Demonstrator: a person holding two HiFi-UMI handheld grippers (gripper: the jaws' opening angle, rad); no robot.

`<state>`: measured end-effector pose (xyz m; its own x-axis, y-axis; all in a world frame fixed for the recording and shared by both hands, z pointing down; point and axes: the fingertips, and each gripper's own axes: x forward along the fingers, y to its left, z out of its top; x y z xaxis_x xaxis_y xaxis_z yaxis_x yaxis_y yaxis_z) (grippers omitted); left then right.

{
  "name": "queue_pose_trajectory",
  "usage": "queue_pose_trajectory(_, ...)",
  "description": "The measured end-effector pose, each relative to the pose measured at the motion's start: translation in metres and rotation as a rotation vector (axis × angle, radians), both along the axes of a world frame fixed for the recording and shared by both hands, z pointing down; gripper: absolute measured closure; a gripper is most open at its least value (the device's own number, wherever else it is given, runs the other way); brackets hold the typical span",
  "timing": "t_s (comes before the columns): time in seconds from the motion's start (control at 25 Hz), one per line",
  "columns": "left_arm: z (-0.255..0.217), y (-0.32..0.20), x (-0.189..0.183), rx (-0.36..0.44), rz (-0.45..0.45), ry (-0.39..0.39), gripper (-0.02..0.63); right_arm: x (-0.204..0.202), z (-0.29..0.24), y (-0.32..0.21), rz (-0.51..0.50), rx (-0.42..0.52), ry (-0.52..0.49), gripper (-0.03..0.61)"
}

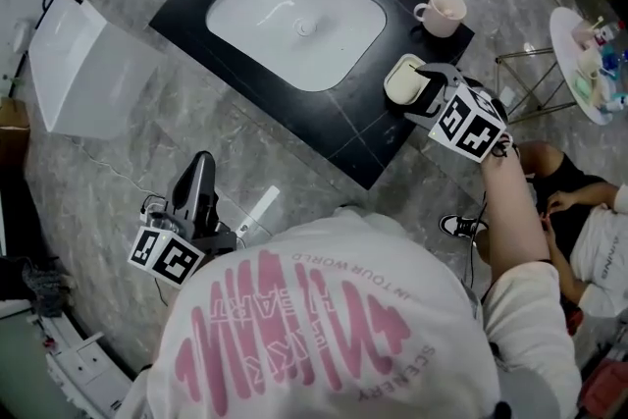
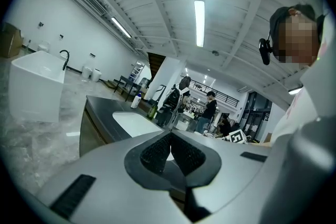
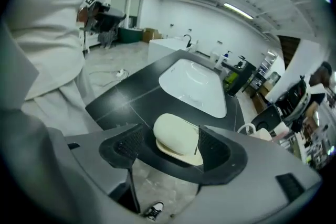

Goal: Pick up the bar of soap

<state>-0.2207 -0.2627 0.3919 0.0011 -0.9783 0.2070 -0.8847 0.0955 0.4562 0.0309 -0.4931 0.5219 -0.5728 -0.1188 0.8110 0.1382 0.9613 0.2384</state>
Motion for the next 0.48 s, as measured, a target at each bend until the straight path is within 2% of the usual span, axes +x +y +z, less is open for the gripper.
queue_pose_trajectory(0.12, 0.003, 0.008, -0.006, -0.010, -0.029, 0.003, 0.604, -0.004, 0.018, -0.009, -0.110, 0.058, 0.137, 0.265)
queue_pose_trajectory(0.24, 0.004, 0.015, -0.014, -0.016, -0.060, 0.001, 0.604, -0.008, 0.028, -0.012, -0.196, 0.092, 0.225, 0.265)
queue_pose_trajectory(0.48, 0.007, 0.024, -0.020, -0.026, -0.093, 0.008, 0.604, -0.017, 0.045, -0.011, -0.309, 0.049, 0.328, 0.267)
